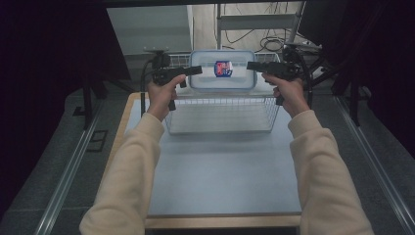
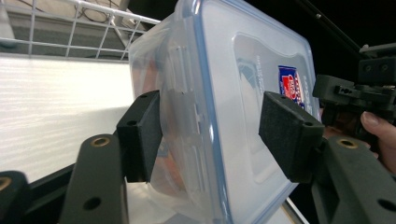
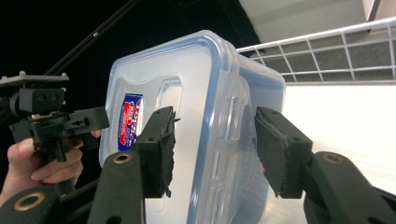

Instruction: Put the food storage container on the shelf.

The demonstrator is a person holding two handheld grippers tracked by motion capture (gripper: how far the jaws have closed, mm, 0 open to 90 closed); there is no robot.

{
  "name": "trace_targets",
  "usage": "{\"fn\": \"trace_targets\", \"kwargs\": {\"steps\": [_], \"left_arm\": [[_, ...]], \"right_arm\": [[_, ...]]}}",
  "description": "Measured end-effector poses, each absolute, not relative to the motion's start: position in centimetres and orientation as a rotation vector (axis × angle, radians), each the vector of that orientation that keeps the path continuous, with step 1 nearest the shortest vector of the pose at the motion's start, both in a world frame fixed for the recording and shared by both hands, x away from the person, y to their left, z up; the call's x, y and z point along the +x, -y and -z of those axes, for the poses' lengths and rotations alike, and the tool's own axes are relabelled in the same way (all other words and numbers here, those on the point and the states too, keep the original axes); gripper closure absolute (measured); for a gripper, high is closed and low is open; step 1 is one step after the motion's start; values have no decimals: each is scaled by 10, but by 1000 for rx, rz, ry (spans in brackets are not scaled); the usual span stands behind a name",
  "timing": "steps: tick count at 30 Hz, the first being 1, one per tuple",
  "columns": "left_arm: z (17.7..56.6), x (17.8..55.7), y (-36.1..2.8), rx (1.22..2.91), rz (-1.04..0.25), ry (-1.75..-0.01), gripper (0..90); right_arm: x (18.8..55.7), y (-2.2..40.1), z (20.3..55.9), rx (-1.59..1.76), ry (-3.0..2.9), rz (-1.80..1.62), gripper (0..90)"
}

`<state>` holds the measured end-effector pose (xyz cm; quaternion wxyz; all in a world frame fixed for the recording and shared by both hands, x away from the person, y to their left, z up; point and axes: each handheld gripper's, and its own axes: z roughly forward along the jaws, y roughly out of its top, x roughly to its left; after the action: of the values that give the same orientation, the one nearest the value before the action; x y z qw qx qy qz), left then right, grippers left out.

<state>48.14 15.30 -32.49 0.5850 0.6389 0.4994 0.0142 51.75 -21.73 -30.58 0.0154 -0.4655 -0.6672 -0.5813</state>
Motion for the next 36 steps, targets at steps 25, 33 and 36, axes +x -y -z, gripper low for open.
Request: {"fn": "trace_targets", "kwargs": {"steps": [25,33,36], "left_arm": [[330,489,-155,1425,-59,-1190,277],[322,458,-163,1473,-105,-1120,283],[319,442,-164,1482,-114,-1083,286]], "right_arm": [[511,220,303,-1569,2133,1834,367],[485,224,298,-1413,2257,1858,324],[478,226,299,-1397,2277,1863,317]]}}
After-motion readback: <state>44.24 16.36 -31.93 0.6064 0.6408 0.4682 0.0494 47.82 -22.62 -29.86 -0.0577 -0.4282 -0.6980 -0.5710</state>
